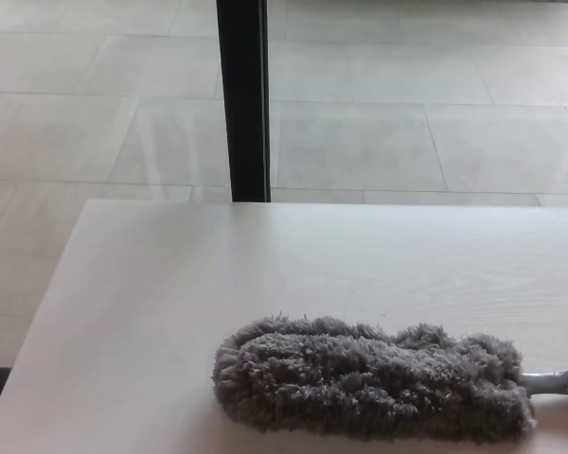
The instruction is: The robot uses its right hand to pick up the duster kept in the middle of the desk and use it to wipe the desk by swiping its surface twice
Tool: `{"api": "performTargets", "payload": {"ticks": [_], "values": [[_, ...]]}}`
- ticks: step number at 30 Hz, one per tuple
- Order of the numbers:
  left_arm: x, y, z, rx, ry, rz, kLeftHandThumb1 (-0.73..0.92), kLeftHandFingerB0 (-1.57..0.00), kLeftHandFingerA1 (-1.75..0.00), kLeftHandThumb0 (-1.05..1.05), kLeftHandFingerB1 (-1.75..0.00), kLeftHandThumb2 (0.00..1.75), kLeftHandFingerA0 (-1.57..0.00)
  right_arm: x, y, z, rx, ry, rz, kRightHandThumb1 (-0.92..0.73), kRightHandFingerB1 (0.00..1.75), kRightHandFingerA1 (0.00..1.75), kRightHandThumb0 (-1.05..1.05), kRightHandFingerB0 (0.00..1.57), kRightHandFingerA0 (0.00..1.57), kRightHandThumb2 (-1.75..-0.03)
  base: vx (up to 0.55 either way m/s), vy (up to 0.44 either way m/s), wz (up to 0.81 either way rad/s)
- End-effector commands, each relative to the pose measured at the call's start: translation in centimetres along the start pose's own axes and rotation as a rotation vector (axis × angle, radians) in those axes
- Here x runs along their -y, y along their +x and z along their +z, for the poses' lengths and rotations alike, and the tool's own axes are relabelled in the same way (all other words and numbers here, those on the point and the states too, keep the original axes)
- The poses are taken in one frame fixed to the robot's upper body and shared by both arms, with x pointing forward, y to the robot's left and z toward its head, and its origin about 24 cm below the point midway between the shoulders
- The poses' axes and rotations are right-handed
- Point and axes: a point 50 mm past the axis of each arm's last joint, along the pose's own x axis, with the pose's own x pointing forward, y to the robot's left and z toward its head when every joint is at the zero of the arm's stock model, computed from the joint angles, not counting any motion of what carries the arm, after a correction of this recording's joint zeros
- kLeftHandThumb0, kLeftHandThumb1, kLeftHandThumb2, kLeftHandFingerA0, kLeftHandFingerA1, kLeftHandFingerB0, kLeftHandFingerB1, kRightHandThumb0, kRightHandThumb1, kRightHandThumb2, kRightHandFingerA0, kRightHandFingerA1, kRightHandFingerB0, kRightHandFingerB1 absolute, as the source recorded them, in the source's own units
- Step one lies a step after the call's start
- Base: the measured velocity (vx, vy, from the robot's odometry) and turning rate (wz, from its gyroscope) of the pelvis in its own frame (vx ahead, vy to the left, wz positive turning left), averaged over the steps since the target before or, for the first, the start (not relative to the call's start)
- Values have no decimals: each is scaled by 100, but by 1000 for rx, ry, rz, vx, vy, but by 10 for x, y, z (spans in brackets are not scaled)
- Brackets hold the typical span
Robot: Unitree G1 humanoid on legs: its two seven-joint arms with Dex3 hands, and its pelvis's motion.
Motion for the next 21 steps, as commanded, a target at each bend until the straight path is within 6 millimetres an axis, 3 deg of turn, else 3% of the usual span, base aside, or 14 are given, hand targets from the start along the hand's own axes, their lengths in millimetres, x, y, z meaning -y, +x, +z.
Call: {"api": "performTargets", "payload": {"ticks": [1,5,6,7,8,9,10,11,13,14,17,18,19,21], "values": [[-28,-1,16,47,-279,13,68,-50,-64,-48,-49,60,-63,35,1,48,272,304,-108,-79,50,97,-89,0,48,-64,0,0,0],[-27,-1,15,41,-310,2,69,-47,-63,-47,-47,60,-60,29,-2,110,496,235,-29,-61,51,68,-100,0,6,-103,0,0,0],[-27,-1,15,49,-333,-10,67,-44,-64,-48,-48,59,-56,26,-7,127,558,212,7,-80,40,134,-104,0,72,-66,0,0,0],[-27,-1,13,41,-339,-7,66,-45,-65,-48,-48,59,-58,23,-12,143,637,173,37,-66,57,90,-105,0,16,-109,0,0,0],[-26,-1,12,38,-340,-8,66,-45,-65,-48,-48,59,-58,23,-13,145,645,167,40,-66,57,90,-105,0,16,-109,0,0,0],[-26,-1,12,36,-328,-5,66,-45,-65,-48,-48,59,-58,18,-17,162,700,145,43,-82,27,90,-105,0,0,-65,0,0,0],[-25,-1,12,37,-327,-6,65,-45,-66,-48,-49,59,-59,14,-22,174,743,136,48,-81,23,164,-103,0,73,-64,0,0,0],[-25,-1,13,39,-323,-9,68,-44,-64,-47,-48,60,-58,10,-26,186,783,137,61,-82,26,150,-100,0,7,-64,0,0,0],[-25,-1,15,53,-228,-31,73,-43,-60,-50,-46,62,-57,-11,-44,222,920,115,32,-63,28,118,-102,0,61,-108,0,0,0],[-25,-1,16,54,-248,-31,70,-46,-60,-49,-47,61,-55,-20,-49,235,950,93,42,-64,28,14,-92,0,7,-102,0,0,0],[-26,-1,18,62,-239,-16,71,-49,-57,-50,-46,61,-58,-57,-72,283,1093,-28,132,-68,15,0,-100,0,3,-105,0,0,0],[-26,0,19,52,-288,-10,69,-50,-59,-48,-46,60,-59,-69,-77,293,1133,-68,200,-65,5,38,-104,0,7,-104,0,0,0],[-27,0,19,57,-276,-9,69,-49,-59,-49,-46,61,-59,-82,-84,296,1183,-88,283,-71,17,46,-87,0,25,-61,0,0,0],[-28,-1,18,56,-268,-10,70,-47,-59,-50,-46,61,-60,-112,-102,292,1280,-265,425,-60,8,12,-96,0,0,-97,0,0,0]]}}
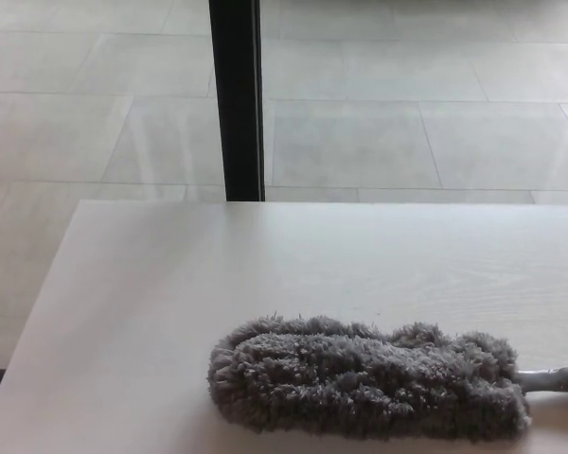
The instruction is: The robot uses its right hand to pick up the duster kept in the middle of the desk and use it to wipe the desk by swiping its surface twice
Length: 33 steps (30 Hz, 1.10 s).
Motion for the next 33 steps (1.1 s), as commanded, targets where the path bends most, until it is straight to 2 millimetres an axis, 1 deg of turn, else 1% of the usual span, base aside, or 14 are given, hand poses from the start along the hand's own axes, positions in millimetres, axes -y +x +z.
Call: {"api": "performTargets", "payload": {"ticks": [1,7,10,16,17,18,19,24,25,26,27,30,31,33], "values": [[-12,-2,9,7,-18,3,71,-47,-59,-49,-46,61,-61,-76,9,70,363,-278,401,-61,2,12,-98,10,0,-97,0,0,0],[-10,-1,9,9,-39,2,70,-48,-60,-48,-47,60,-62,-124,-3,67,418,-448,599,-53,22,25,-82,0,0,-97,2,2,1],[-9,0,10,8,-50,2,69,-49,-60,-49,-46,60,-61,-154,-14,57,451,-606,749,-62,9,27,-96,9,4,-99,0,0,0],[-8,0,10,6,-53,8,68,-50,-61,-49,-47,60,-64,-177,-29,36,415,-753,913,-55,21,32,-82,4,3,-98,0,0,0],[-8,0,10,6,-54,7,68,-50,-61,-49,-47,60,-64,-179,-30,35,420,-781,920,-55,21,32,-82,4,3,-98,0,0,0],[-7,0,11,7,-45,7,69,-51,-61,-48,-48,60,-63,-181,-31,32,423,-814,931,-73,27,35,-85,2,3,-62,0,0,0],[-7,0,11,10,-43,4,68,-49,-60,-49,-47,60,-63,-183,-32,29,432,-859,936,-60,13,29,-92,8,7,-101,0,0,0],[-8,0,13,20,-48,0,68,-47,-60,-48,-46,60,-63,-178,-26,16,415,-939,977,-57,33,50,-83,6,10,-94,0,0,0],[-9,0,14,19,-65,0,66,-45,-61,-48,-47,60,-61,-176,-25,14,406,-941,983,-37,50,51,-39,0,0,-99,0,0,0],[-9,0,14,15,-40,2,69,-46,-59,-49,-45,60,-62,-175,-24,12,405,-953,984,-57,35,50,-80,5,12,-94,0,0,0],[-10,0,14,16,-45,5,69,-46,-59,-48,-45,60,-62,-174,-22,11,392,-953,988,-72,26,43,-78,10,17,-63,0,0,0],[-11,0,14,12,-34,6,69,-48,-60,-49,-46,60,-62,-172,-19,10,390,-960,986,-71,24,44,-76,12,21,-63,0,0,0],[-11,0,13,8,-36,8,69,-48,-60,-49,-45,60,-62,-171,-18,9,407,-989,972,-57,34,53,-80,6,20,-94,0,0,0],[-10,-1,12,12,20,5,70,-48,-57,-51,-45,61,-62,-174,-16,9,408,-1030,968,-57,37,54,-80,7,20,-92,0,0,0]]}}
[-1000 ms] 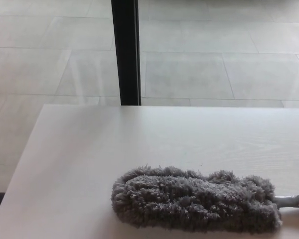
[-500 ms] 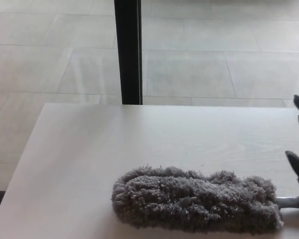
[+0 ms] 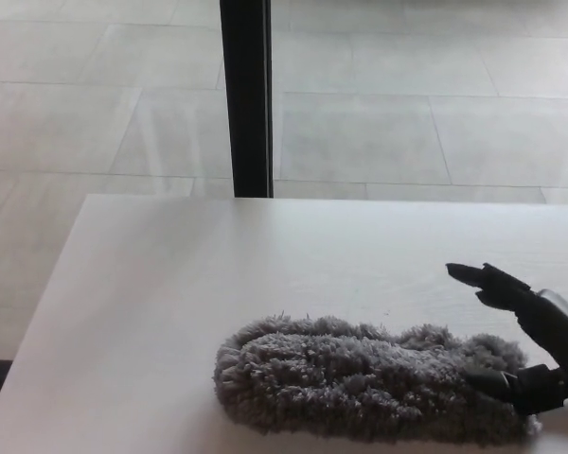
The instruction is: The robot uses its right hand to pick up the duster kept in the middle of the desk and use it to wipe the desk by swiping its surface twice
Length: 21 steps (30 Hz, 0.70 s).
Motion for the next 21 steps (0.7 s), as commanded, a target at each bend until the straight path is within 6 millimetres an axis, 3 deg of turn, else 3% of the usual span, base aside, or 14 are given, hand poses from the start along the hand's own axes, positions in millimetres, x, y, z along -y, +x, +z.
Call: {"api": "performTargets", "payload": {"ticks": [1,6,9,10,12,15,16,19,20,21], "values": [[-11,-2,6,-2,44,13,70,-48,-57,-51,-45,61,-62,4,1,-8,12,-379,132,-57,37,54,-80,7,20,-92,0,0,0],[-11,-2,8,7,-1,15,69,-49,-63,-48,-47,60,-65,-9,2,-4,59,-526,160,-58,35,58,-81,6,22,-95,0,0,0],[-11,-2,10,12,41,9,70,-48,-57,-49,-45,61,-61,-26,-4,-9,82,-633,168,-57,21,63,-81,2,22,-98,0,0,0],[-11,-1,9,3,-12,7,67,-47,-61,-49,-46,60,-61,-35,-8,-11,96,-692,165,-62,11,68,-94,0,22,-99,0,0,0],[-11,-1,10,4,-11,-1,66,-47,-61,-50,-46,59,-61,-47,-13,-17,95,-734,156,-52,24,72,-78,2,29,-92,0,0,0],[-13,-2,13,8,-18,7,64,-44,-63,-48,-47,58,-59,-56,-16,-21,81,-770,131,-52,24,72,-72,4,33,-89,0,0,0],[-13,-2,13,10,-5,2,63,-45,-61,-49,-48,59,-57,-60,-17,-21,58,-767,127,-66,39,79,-59,0,29,-59,0,0,0],[-12,-1,13,5,42,28,65,-51,-57,-50,-47,59,-64,-63,-18,-19,56,-734,114,-64,33,82,-53,5,32,-61,0,0,0],[-11,-1,14,6,25,15,67,-51,-60,-48,-48,60,-63,-64,-18,-19,60,-725,118,-66,39,86,-51,3,34,-59,0,0,0],[-9,0,13,5,21,24,65,-54,-60,-49,-49,59,-67,-67,-18,-20,63,-732,121,-55,48,89,-56,4,47,-86,0,0,0]]}}
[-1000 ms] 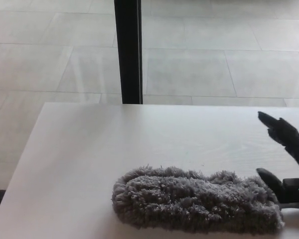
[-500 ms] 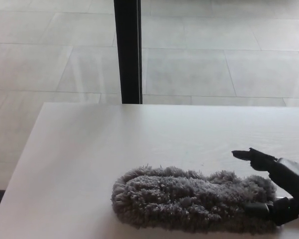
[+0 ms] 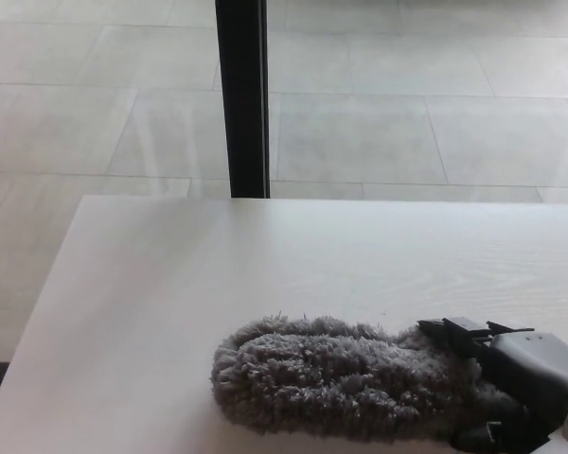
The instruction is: The robot uses its right hand to pick up the duster kept in the middle of the desk and use it to wipe the desk by swiping its surface twice
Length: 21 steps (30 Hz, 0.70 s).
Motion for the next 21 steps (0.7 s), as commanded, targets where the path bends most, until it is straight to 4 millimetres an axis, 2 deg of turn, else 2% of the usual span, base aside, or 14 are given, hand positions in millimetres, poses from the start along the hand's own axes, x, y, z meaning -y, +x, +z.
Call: {"api": "performTargets", "payload": {"ticks": [1,2,3,5,6,10,12,13,14,16,17,18,20,21], "values": [[-10,0,11,4,16,31,65,-54,-60,-49,-49,59,-67,-37,-18,-7,20,-376,4,-55,48,89,-56,4,47,-86,0,0,0],[-8,0,10,-2,-4,28,65,-55,-61,-47,-49,59,-67,-39,-18,-7,20,-377,12,-68,45,110,-50,7,44,-60,0,0,0],[-8,0,10,2,1,25,65,-53,-63,-49,-49,59,-68,-42,-19,-5,47,-364,16,-70,47,130,-42,16,52,-62,0,0,0],[-7,0,10,6,-11,8,64,-51,-64,-50,-49,59,-65,-45,-21,-4,85,-353,2,-71,47,134,-39,23,62,-63,0,0,0],[-7,0,10,8,-10,6,63,-46,-62,-49,-48,58,-61,-46,-21,-4,106,-352,-21,-72,50,141,-33,36,74,-69,0,0,0],[-7,0,11,5,9,20,66,-50,-61,-47,-48,59,-64,-46,-24,-3,198,-345,-103,-70,60,154,-29,47,80,-70,0,0,0],[-7,0,9,5,-8,19,64,-52,-63,-48,-48,59,-65,-48,-28,-3,256,-333,-175,-69,72,161,-34,69,89,-68,0,0,0],[-7,0,9,5,-11,19,64,-52,-63,-48,-48,59,-65,-48,-28,-4,260,-333,-181,-69,72,161,-34,69,89,-68,0,0,0],[-6,0,11,6,-1,15,63,-50,-61,-47,-48,58,-61,-51,-31,-3,295,-348,-216,-70,84,166,-36,82,86,-66,0,0,0],[-6,1,12,0,4,25,63,-53,-61,-47,-48,59,-65,-54,-33,-3,335,-356,-269,-68,86,165,-34,89,85,-67,0,0,0],[-6,1,13,5,27,22,63,-54,-56,-49,-47,59,-63,-56,-34,-2,338,-346,-271,-72,100,171,-35,82,80,-66,0,0,0],[-6,1,15,15,58,10,63,-53,-58,-49,-48,59,-63,-61,-34,1,347,-329,-276,-47,91,130,-41,79,109,-94,0,0,0],[-5,1,17,19,51,-1,63,-52,-58,-49,-47,59,-63,-64,-33,5,360,-325,-302,-45,90,131,-40,80,112,-93,0,0,0],[-5,2,17,20,27,-2,62,-53,-62,-47,-49,58,-63,-66,-31,9,368,-307,-327,-66,95,174,-38,80,81,-60,0,0,0]]}}
